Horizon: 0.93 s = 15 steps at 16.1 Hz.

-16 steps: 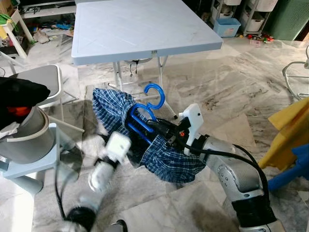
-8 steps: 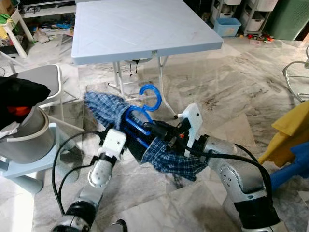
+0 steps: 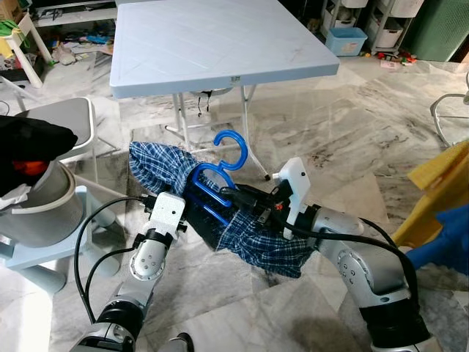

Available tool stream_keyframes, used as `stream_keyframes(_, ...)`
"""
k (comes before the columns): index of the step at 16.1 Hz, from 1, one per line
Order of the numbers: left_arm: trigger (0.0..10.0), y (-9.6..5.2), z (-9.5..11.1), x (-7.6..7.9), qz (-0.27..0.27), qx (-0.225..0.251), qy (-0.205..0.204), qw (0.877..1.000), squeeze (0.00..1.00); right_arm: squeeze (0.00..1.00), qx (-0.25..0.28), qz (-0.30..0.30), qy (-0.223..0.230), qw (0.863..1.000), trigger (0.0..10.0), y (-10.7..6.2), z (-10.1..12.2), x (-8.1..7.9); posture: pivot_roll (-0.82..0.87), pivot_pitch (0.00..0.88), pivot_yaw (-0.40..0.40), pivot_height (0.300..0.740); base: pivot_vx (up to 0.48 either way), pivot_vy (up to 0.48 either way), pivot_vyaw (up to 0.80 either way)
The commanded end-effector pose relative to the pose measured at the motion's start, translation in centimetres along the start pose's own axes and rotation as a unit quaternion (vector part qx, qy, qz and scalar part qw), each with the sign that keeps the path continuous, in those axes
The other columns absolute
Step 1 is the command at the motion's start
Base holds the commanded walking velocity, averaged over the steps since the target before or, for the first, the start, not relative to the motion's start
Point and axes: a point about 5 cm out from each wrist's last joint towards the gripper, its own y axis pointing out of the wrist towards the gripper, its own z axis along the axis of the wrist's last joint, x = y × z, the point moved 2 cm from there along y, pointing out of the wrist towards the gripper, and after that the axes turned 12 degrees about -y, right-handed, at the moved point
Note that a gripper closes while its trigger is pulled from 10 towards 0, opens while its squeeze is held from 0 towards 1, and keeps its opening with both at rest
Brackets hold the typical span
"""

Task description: Hang hanger

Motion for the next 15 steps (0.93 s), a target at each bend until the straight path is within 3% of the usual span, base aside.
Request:
stream_keyframes(1, 0.0, -0.2, -0.1, -0.1, -0.004, 0.0, -0.005, 1.0, 0.0, 0.0, 0.011, 0.001, -0.014, 1.0, 10.0, 0.2, 0.7, 0.0, -0.13, 0.105, -0.02, 0.74, 0.0, 0.0, 0.0)
stream_keyframes(5, 0.0, -0.5, -0.1, 0.1, -0.019, 0.006, -0.017, 1.0, 0.0, 0.0, -0.004, -0.004, -0.02, 1.0, 10.0, 0.1, 0.1, -0.1, -0.13, 0.111, -0.017, 0.74, 0.0, 0.0, 0.0)
stream_keyframes(11, 0.0, -0.8, 0.4, -0.9, -0.019, 0.019, -0.029, 0.999, 0.0, 0.0, -0.053, -0.053, -0.053, 0.996, 10.0, -0.1, -1.8, 1.1, -0.13, 0.113, -0.016, 0.74, 0.0, 0.0, 0.0)
stream_keyframes(15, 0.0, -0.9, 1.0, -1.2, -0.015, 0.033, -0.032, 0.999, 0.0, 0.0, -0.098, -0.11, -0.094, 0.985, 10.0, 0.0, -3.3, 2.8, -0.13, 0.118, -0.018, 0.74, 0.0, 0.0, 0.0)
